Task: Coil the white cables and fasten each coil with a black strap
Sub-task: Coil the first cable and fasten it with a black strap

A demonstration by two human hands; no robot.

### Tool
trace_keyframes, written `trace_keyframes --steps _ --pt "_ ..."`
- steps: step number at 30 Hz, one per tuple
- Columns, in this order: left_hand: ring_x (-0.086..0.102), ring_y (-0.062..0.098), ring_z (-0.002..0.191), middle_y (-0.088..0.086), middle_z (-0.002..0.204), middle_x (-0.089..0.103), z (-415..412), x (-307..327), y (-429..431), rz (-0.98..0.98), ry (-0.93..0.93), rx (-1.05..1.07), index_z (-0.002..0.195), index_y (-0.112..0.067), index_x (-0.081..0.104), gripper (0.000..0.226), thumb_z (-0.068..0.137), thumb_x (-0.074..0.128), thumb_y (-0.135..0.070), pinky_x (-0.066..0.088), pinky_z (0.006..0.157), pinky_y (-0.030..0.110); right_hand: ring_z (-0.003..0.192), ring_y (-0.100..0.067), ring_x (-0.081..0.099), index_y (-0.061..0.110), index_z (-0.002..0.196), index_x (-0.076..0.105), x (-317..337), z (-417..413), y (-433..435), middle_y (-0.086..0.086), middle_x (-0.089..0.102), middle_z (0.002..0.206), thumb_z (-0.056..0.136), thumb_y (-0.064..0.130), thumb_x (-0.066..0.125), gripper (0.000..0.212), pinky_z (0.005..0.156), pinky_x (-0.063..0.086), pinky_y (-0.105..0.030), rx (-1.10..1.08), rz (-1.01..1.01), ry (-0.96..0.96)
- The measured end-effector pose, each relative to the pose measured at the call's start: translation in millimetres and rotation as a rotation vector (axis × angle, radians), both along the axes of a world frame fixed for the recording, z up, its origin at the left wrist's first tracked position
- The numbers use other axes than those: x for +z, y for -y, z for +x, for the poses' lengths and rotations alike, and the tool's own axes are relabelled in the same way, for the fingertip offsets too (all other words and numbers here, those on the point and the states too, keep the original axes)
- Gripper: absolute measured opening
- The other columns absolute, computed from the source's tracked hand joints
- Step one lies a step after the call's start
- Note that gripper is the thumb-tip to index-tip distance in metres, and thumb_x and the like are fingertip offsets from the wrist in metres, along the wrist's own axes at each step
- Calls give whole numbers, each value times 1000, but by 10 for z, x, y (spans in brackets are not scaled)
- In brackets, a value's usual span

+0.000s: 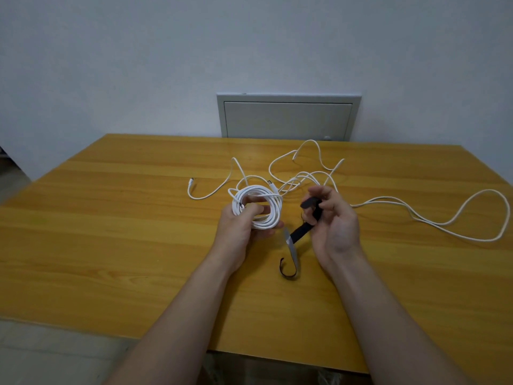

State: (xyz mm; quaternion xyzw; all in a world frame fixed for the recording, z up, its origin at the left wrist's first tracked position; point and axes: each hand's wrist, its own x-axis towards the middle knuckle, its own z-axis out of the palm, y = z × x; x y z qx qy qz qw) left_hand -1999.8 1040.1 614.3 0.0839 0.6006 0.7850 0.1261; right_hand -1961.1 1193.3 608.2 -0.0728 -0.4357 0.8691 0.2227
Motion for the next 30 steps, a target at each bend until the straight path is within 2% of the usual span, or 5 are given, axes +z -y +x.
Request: trace_keyframes --steps 3,6,14,21,30 --pt "75 40 87 15 97 77 2 -23 -7 -22 -53 -42 85 -28 76 29 95 63 -3 61 73 43 63 -13 48 3 87 65 15 -17 19 -4 62 71 93 -1 47 19 54 31 -22 -20 21 -27" --pt "73 29 83 11 92 75 -6 -47 -2 -31 -74 -51 88 -25 75 24 93 68 -3 60 69 39 64 -11 52 4 87 69 32 -29 62 -2 64 69 107 12 43 34 55 32 -20 -24 74 -28" --pt "74 35 89 20 105 75 -3 -91 -5 -32 -51 -129 109 -9 69 40 75 84 4 59 73 38 59 -15 43 15 89 68 -12 -51 122 -7 50 66 108 42 34 48 54 37 -21 -84 242 -107" --pt "75 23 100 8 105 78 -30 -144 -35 -231 -163 -82 113 -11 70 66 56 91 13 63 82 39 58 -15 35 11 92 65 29 -85 105 -4 46 62 109 37 32 45 55 29 -26 -12 -14 -146" --pt "75 12 93 -1 95 79 -47 -145 -32 -238 -157 -13 103 -13 69 53 62 83 18 62 80 36 52 -11 38 11 84 59 112 -69 -140 1 44 58 111 35 32 45 52 27 -24 -227 -177 -49"
